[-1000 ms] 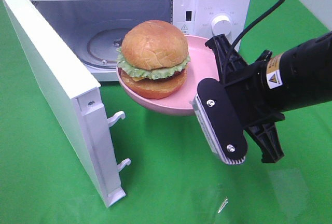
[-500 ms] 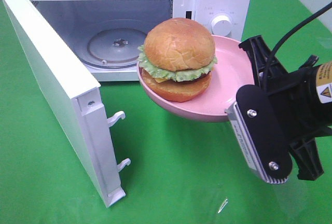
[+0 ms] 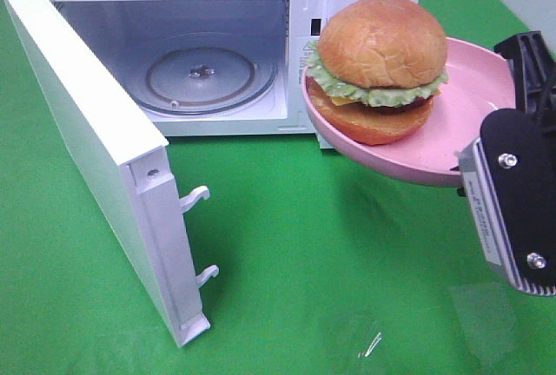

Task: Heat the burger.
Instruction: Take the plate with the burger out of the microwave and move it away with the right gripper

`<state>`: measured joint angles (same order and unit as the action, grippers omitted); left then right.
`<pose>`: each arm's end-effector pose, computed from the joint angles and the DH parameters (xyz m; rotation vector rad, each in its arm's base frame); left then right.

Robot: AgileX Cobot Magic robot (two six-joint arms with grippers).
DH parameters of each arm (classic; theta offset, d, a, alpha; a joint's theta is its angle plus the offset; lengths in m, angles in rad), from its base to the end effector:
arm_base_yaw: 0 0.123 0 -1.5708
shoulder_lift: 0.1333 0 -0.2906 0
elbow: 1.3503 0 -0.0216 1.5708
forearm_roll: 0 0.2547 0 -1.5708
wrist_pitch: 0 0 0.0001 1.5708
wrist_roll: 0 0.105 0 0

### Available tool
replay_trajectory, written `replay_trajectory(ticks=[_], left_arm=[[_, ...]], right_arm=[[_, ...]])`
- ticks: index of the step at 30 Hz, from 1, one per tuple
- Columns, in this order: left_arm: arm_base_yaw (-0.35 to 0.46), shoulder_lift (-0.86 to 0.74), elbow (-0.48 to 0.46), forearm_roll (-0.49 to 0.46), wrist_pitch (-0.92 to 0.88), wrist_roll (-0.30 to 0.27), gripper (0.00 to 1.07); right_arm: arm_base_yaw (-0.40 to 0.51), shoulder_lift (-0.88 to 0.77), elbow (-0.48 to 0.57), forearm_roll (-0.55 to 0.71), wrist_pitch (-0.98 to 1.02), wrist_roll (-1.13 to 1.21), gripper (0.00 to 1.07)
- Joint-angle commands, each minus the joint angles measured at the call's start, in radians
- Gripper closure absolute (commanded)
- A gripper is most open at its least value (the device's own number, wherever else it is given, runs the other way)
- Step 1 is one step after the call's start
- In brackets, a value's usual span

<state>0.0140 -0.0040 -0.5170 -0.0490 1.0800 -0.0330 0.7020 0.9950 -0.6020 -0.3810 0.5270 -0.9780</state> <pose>0.0020 -0.0045 0.2760 -0.0445 2.0419 -0.0705 0.1629 0.1120 0.2554 -1.9897 1.3681 -0.5103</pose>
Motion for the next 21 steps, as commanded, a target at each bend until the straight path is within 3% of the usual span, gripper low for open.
replay_trajectory(ticks=[1,21], left_arm=[[0.001,-0.017,-0.001,-0.001,-0.014,0.004,0.06],[0.001,-0.017,-0.001,-0.001,-0.014,0.004,0.06]], right_arm=[[0.0,-0.028,-0.01,-0.057,-0.014,0.066,1.07],[0.0,-0.029,-0.01,-0.319,0.198,0.625,1.07]])
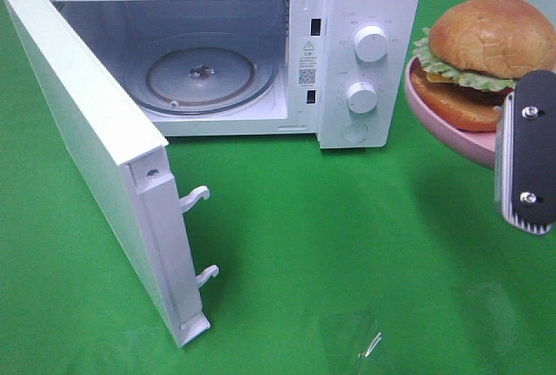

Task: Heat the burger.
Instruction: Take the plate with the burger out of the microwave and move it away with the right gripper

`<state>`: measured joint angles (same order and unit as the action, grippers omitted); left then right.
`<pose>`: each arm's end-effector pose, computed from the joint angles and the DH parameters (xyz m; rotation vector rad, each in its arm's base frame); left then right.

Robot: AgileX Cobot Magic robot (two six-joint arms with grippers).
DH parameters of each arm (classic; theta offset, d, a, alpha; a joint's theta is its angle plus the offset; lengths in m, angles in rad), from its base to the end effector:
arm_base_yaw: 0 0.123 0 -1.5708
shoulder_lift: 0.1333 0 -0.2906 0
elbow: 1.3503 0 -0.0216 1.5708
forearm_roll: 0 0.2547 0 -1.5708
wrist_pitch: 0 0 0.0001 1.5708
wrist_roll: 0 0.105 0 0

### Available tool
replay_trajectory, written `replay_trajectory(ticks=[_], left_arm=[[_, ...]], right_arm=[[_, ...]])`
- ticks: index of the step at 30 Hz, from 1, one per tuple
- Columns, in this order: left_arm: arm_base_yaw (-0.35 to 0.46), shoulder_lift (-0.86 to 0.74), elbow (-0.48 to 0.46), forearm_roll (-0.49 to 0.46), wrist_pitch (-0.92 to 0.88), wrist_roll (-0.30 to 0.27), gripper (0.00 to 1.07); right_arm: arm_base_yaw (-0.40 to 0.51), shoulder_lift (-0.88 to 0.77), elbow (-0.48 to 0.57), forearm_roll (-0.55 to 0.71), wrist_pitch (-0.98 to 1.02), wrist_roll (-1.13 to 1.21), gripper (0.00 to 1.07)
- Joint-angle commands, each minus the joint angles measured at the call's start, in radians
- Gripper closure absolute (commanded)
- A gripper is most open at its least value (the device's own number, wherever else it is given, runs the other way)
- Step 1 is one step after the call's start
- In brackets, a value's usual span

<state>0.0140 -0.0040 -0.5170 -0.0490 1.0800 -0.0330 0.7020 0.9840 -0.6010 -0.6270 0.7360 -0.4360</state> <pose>0.0020 -0.0045 0.2760 -0.0445 2.0419 -0.0705 0.1644 0.0848 0.2533 -1.6930 1.8274 -0.6003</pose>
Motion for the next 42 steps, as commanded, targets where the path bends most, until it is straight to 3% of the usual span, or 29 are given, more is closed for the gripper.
replay_trajectory(ticks=[1,21,29,42], left_arm=[[0.001,-0.017,-0.001,-0.001,-0.014,0.004,0.06],[0.001,-0.017,-0.001,-0.001,-0.014,0.004,0.06],[0.001,-0.017,-0.001,-0.001,-0.014,0.004,0.06],[0.001,-0.017,-0.001,-0.001,-0.014,0.004,0.06]], right_arm=[[0.0,-0.018,-0.011,-0.078,0.01,0.138,1.07],[0.0,0.02,-0.011,-0.215,0.195,0.623,1.07],[0.0,0.177,-0.012,-0.246,0.251,0.917,1.07],[-0.035,0.368,-0.012,-0.25,0.246,1.103,1.07]])
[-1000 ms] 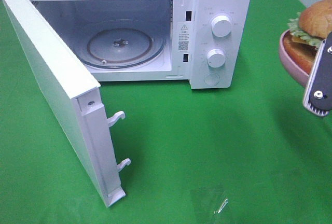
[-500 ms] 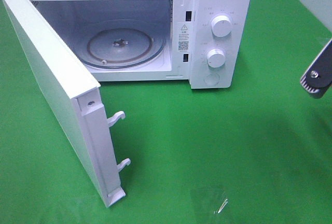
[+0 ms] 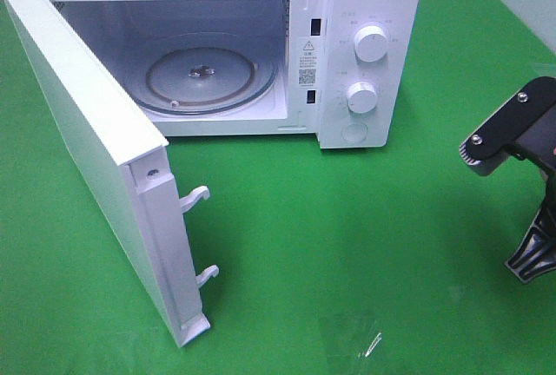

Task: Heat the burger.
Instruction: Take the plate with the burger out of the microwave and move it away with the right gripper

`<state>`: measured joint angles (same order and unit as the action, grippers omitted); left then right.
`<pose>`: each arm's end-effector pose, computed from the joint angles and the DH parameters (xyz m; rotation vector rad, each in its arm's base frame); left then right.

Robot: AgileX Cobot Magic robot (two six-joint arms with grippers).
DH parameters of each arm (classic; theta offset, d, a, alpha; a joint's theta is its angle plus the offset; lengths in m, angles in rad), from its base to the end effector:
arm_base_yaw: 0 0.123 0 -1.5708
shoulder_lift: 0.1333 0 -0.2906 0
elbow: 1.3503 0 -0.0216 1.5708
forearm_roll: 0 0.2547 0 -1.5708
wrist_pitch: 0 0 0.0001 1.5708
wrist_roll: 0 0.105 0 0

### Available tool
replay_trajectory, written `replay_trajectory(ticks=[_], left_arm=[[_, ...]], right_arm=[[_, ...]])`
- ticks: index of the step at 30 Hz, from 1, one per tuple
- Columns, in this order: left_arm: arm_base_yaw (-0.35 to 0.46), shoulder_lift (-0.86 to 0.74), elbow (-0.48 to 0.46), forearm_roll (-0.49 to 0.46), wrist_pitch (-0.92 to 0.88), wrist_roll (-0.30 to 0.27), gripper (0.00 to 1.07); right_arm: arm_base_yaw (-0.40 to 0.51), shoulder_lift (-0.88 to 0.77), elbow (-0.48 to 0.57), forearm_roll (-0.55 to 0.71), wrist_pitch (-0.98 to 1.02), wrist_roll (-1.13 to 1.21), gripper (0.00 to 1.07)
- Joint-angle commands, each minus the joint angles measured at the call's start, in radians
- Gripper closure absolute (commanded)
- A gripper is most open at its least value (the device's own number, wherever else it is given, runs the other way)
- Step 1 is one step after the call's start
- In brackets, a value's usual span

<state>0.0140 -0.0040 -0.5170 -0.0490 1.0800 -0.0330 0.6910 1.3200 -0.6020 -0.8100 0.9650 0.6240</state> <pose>0.0020 -0.0045 0.2760 -0.0445 2.0419 -0.0705 0.1920 0.0776 0.1955 -0.7292 2.5639 -0.7351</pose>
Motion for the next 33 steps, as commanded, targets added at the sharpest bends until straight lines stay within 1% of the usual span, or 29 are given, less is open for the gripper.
replay_trajectory(ticks=[1,2,3,6,8,11,12,13,14,15,16,17,19,24,27,28,29,30,31,32,33], left_arm=[[0.001,-0.017,-0.001,-0.001,-0.014,0.004,0.06],[0.001,-0.017,-0.001,-0.001,-0.014,0.004,0.06],[0.001,-0.017,-0.001,-0.001,-0.014,0.004,0.06],[0.001,-0.017,-0.001,-0.001,-0.014,0.004,0.06],[0.001,-0.017,-0.001,-0.001,-0.014,0.004,0.06],[0.001,-0.017,-0.001,-0.001,-0.014,0.004,0.06],[0.001,-0.017,-0.001,-0.001,-0.014,0.004,0.06],[0.001,-0.017,-0.001,-0.001,-0.014,0.004,0.06],[0.001,-0.017,-0.001,-0.001,-0.014,0.004,0.06],[0.001,-0.017,-0.001,-0.001,-0.014,0.004,0.06],[0.001,-0.017,-0.001,-0.001,-0.014,0.004,0.06],[0.001,-0.017,-0.001,-0.001,-0.014,0.004,0.06],[0.001,-0.017,-0.001,-0.001,-0.014,0.004,0.06],[0.001,-0.017,-0.001,-0.001,-0.014,0.004,0.06],[0.001,-0.017,-0.001,-0.001,-0.014,0.004,0.06],[0.001,-0.017,-0.001,-0.001,-0.014,0.004,0.06],[0.001,-0.017,-0.001,-0.001,-0.014,0.004,0.06],[0.001,-0.017,-0.001,-0.001,-0.014,0.004,0.06],[0.001,-0.017,-0.001,-0.001,-0.014,0.004,0.06],[0.001,-0.017,-0.001,-0.001,-0.014,0.004,0.06],[0.001,-0.017,-0.001,-0.001,-0.014,0.004,0.06]], right_arm=[[-0.064,0.067,-0.011,-0.067,0.01,0.068,1.07],[-0.064,0.067,-0.011,-0.067,0.01,0.068,1.07],[-0.098,0.092,-0.011,-0.068,-0.01,0.081,1.07],[-0.125,0.116,-0.011,-0.07,-0.026,0.088,1.07],[-0.189,0.172,-0.011,-0.074,-0.07,0.132,1.06],[-0.204,0.183,-0.011,-0.079,-0.078,0.144,1.06],[-0.23,0.21,-0.011,-0.086,-0.097,0.163,1.06],[-0.23,0.21,-0.011,-0.086,-0.097,0.163,1.06],[-0.257,0.241,-0.011,-0.099,-0.116,0.192,1.05],[-0.257,0.241,-0.011,-0.099,-0.116,0.192,1.05],[-0.283,0.269,-0.013,-0.109,-0.139,0.226,1.05],[-0.283,0.269,-0.013,-0.109,-0.139,0.226,1.05],[-0.312,0.307,-0.013,-0.122,-0.167,0.279,1.05],[-0.336,0.345,-0.013,-0.126,-0.213,0.342,1.05],[-0.341,0.37,-0.013,-0.122,-0.245,0.363,1.02],[-0.341,0.369,-0.016,-0.116,-0.256,0.359,0.98],[-0.341,0.369,-0.016,-0.116,-0.256,0.359,0.98],[-0.338,0.367,-0.024,-0.102,-0.257,0.359,0.92],[-0.338,0.367,-0.024,-0.102,-0.257,0.359,0.92],[-0.338,0.367,-0.037,-0.08,-0.248,0.353,0.89],[-0.338,0.367,-0.037,-0.08,-0.248,0.353,0.89]])
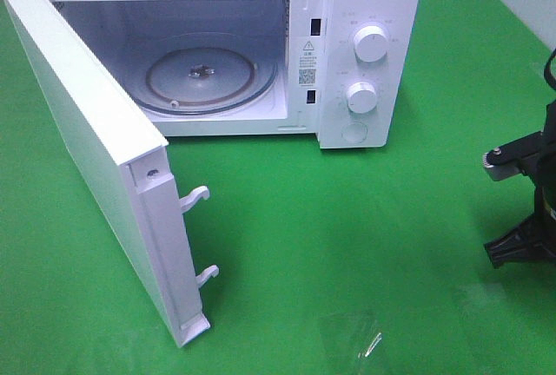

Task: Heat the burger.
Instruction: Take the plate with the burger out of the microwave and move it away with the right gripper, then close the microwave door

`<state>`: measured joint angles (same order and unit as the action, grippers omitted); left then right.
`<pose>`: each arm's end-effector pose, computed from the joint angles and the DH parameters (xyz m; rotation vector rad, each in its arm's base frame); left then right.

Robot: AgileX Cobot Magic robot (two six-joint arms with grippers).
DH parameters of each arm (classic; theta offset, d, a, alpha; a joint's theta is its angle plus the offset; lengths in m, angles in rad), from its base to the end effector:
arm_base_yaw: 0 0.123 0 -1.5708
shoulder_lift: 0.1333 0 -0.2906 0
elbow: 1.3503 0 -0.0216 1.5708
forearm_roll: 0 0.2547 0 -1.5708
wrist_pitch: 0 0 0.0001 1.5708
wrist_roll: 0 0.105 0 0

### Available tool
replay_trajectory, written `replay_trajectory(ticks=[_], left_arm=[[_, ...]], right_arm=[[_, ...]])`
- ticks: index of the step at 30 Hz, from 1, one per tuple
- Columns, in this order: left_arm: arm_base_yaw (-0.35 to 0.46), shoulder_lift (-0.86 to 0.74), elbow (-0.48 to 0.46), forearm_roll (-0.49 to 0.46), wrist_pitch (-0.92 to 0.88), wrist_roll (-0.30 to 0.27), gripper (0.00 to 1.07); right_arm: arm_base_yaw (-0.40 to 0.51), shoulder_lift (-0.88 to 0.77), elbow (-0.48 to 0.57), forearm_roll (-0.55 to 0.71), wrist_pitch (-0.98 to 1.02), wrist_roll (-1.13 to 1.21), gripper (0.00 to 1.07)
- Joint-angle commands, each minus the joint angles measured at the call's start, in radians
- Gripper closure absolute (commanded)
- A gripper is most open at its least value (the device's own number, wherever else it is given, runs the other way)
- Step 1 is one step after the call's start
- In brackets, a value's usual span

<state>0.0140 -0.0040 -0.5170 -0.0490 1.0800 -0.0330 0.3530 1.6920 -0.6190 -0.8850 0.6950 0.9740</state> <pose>0.0020 -0.0045 0.2760 -0.0445 2.0419 -0.0705 0.2439 0.0344 0.1131 -0.1502 2.8199 -0.6788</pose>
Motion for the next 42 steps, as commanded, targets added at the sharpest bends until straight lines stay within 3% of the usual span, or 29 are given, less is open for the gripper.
replay_trajectory(ticks=[1,6,8,17,19,21,25,32,42], left_arm=[[0.001,-0.017,-0.001,-0.001,-0.014,0.004,0.06],[0.001,-0.017,-0.001,-0.001,-0.014,0.004,0.06],[0.001,-0.017,-0.001,-0.001,-0.014,0.004,0.06],[0.001,-0.017,-0.001,-0.001,-0.014,0.004,0.06],[0.001,-0.017,-0.001,-0.001,-0.014,0.004,0.06],[0.001,-0.017,-0.001,-0.001,-0.014,0.004,0.06],[0.001,-0.017,-0.001,-0.001,-0.014,0.004,0.06],[0.001,-0.017,-0.001,-0.001,-0.014,0.004,0.06],[0.001,-0.017,-0.001,-0.001,-0.014,0.004,0.06]], right_arm=[[0.0,-0.005,-0.027,0.01,0.022,-0.007,0.81],[0.0,-0.005,-0.06,0.095,0.026,-0.108,0.67],[0.0,-0.032,-0.088,0.207,0.021,-0.252,0.6],[0.0,-0.216,-0.111,0.385,-0.008,-0.532,0.53],[0.0,-0.29,-0.111,0.447,-0.021,-0.606,0.47],[0.0,-0.411,-0.111,0.572,-0.025,-0.748,0.28],[0.0,-0.495,-0.111,0.668,0.006,-0.84,0.18],[0.0,-0.633,-0.111,0.792,0.083,-0.93,0.21],[0.0,-0.84,-0.063,0.805,0.159,-0.936,0.24]])
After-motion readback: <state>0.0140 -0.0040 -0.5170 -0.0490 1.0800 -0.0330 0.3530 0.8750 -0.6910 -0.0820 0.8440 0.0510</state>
